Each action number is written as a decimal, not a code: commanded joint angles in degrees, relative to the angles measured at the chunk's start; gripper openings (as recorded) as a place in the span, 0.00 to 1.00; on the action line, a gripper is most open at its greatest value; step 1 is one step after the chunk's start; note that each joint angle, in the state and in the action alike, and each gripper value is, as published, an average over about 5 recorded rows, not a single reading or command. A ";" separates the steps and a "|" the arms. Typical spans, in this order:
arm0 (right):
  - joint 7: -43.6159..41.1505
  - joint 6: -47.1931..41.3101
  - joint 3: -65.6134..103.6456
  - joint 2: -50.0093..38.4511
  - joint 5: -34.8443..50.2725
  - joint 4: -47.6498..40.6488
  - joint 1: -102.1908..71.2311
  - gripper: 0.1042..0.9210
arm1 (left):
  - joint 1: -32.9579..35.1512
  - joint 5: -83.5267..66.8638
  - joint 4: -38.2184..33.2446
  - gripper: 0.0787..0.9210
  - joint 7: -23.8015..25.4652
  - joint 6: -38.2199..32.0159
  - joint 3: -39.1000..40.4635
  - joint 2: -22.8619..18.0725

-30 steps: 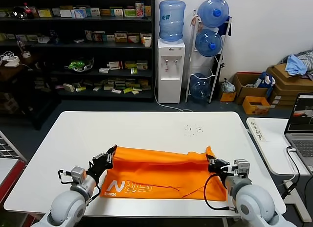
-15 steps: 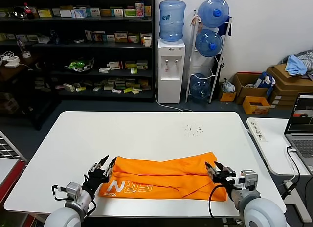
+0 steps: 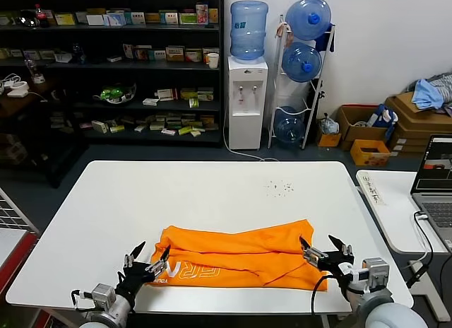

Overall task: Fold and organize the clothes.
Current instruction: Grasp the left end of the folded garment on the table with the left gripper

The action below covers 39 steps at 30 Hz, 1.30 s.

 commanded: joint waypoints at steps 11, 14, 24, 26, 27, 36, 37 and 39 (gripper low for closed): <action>-2.07 1.18 1.82 3.60 -4.94 2.08 -4.05 0.88 | -7.20 -3.89 7.82 0.88 -0.50 2.00 1.44 -3.28; -2.03 1.15 1.88 3.56 -4.87 1.99 -4.05 0.88 | -7.09 -3.51 9.31 0.88 -0.71 2.29 1.55 -3.27; -1.93 1.08 1.14 3.50 -4.74 1.05 -3.23 0.88 | -6.64 -2.98 10.21 0.79 -0.90 2.18 1.95 -3.93; -1.90 1.11 0.91 3.59 -4.79 0.73 -3.03 0.88 | -6.70 -3.01 10.15 0.73 -0.85 2.08 2.05 -4.12; -1.88 1.12 0.81 3.64 -4.81 0.61 -2.95 0.88 | -6.73 -3.02 10.16 0.68 -0.82 2.01 2.11 -4.20; -1.90 1.33 0.52 4.37 -4.98 0.28 -3.03 0.88 | -6.91 -2.98 10.22 0.38 -0.85 0.74 2.20 -5.06; -1.90 1.35 0.42 4.44 -5.02 0.22 -3.00 0.88 | -6.87 -2.95 10.13 0.35 -0.86 0.66 2.15 -5.13; -1.89 1.37 0.20 4.53 -5.09 0.17 -2.94 0.88 | -6.73 -2.80 9.96 0.27 -0.86 0.51 2.03 -5.18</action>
